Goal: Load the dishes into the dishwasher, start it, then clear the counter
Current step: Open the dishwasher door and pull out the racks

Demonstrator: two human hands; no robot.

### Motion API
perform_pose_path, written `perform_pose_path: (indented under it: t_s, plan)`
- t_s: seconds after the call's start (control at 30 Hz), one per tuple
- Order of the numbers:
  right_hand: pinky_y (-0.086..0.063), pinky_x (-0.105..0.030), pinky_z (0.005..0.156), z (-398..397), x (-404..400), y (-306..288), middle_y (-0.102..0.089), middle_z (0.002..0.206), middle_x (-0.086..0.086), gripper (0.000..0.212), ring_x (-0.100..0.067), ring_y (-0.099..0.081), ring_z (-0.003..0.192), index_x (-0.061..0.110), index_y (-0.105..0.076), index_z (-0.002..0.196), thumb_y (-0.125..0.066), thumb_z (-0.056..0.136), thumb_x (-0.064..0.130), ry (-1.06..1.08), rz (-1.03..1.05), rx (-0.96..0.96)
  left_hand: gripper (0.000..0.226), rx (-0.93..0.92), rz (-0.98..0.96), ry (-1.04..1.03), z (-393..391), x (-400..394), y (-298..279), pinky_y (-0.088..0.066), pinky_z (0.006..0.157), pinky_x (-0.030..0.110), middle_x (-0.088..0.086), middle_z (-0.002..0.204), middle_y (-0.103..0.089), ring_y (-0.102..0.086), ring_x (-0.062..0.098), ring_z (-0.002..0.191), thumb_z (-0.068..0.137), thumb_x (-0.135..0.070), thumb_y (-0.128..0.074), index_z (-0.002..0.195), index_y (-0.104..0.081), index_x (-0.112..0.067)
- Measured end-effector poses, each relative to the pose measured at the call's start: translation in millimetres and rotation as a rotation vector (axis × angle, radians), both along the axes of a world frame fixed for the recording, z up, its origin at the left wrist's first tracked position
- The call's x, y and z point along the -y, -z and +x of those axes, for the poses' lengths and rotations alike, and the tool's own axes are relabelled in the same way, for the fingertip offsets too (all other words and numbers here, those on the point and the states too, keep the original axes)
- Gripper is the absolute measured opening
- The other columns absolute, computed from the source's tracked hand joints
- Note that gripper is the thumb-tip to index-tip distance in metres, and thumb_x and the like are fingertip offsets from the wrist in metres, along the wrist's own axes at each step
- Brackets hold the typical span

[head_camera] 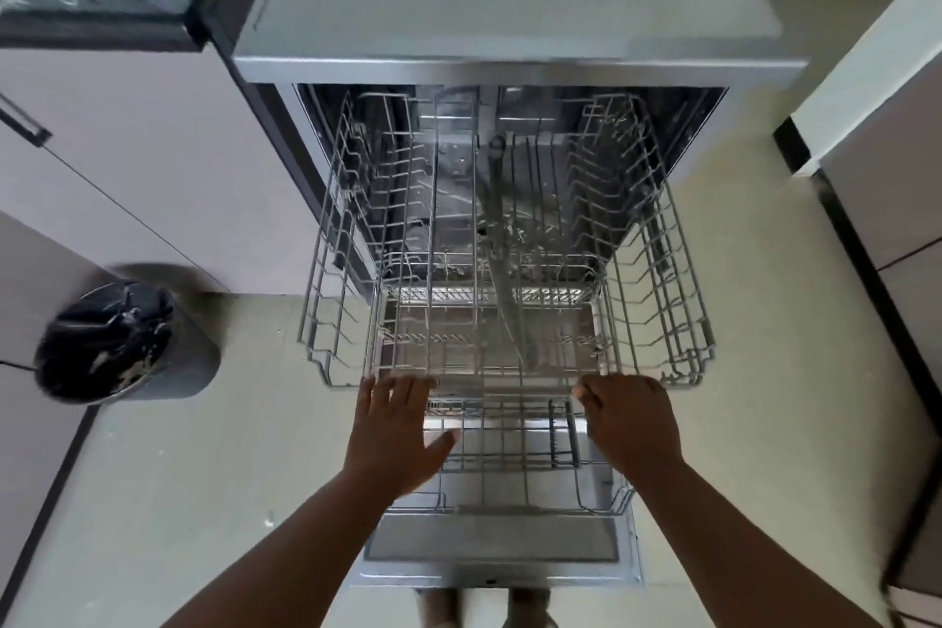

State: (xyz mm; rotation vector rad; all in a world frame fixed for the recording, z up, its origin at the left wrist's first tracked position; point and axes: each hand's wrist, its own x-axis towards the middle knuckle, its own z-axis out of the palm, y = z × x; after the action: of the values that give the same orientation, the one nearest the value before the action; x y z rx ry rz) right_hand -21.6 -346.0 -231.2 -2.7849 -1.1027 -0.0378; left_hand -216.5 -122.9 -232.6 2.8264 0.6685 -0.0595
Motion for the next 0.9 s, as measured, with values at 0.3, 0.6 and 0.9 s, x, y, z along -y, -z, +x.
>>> perform_pose_path:
  t_s: [0.3,0.6,0.9]
  plan:
    - [-0.043,-0.033,0.066,-64,55,14,-0.059,0.057,0.004,0.028,-0.020,-0.060,0.056,0.029,-0.066,0.075,-0.043,0.091,0.033,-0.008,-0.052,-0.008,0.065,-0.056,-0.044,0.129,-72,39,-7,-0.043,0.093,0.043,-0.003,0.103,-0.065,-0.062,0.026,0.093,0.068,-0.068,-0.055,0.117,-0.055,-0.024]
    - [-0.046,-0.034,0.077,-75,68,-12,-0.071,0.078,0.002,0.035,-0.021,-0.068,0.076,0.028,-0.070,0.088,-0.035,0.088,0.033,-0.047,-0.143,-0.210,0.091,-0.314,-0.060,0.169,-80,53,-30,-0.029,0.112,0.050,0.005,0.142,-0.048,-0.044,0.032,0.132,0.075,-0.075,-0.029,0.146,-0.036,-0.019]
    - [-0.032,-0.041,0.107,-89,92,-84,-0.051,0.140,-0.005,0.052,-0.028,-0.044,0.129,0.025,-0.037,0.145,-0.036,0.098,0.047,-0.181,-0.422,-0.166,0.087,-0.420,0.043,0.011,-82,83,-89,0.008,0.118,0.047,0.003,0.163,0.008,0.011,0.026,0.149,0.092,-0.069,-0.030,0.155,0.004,-0.020]
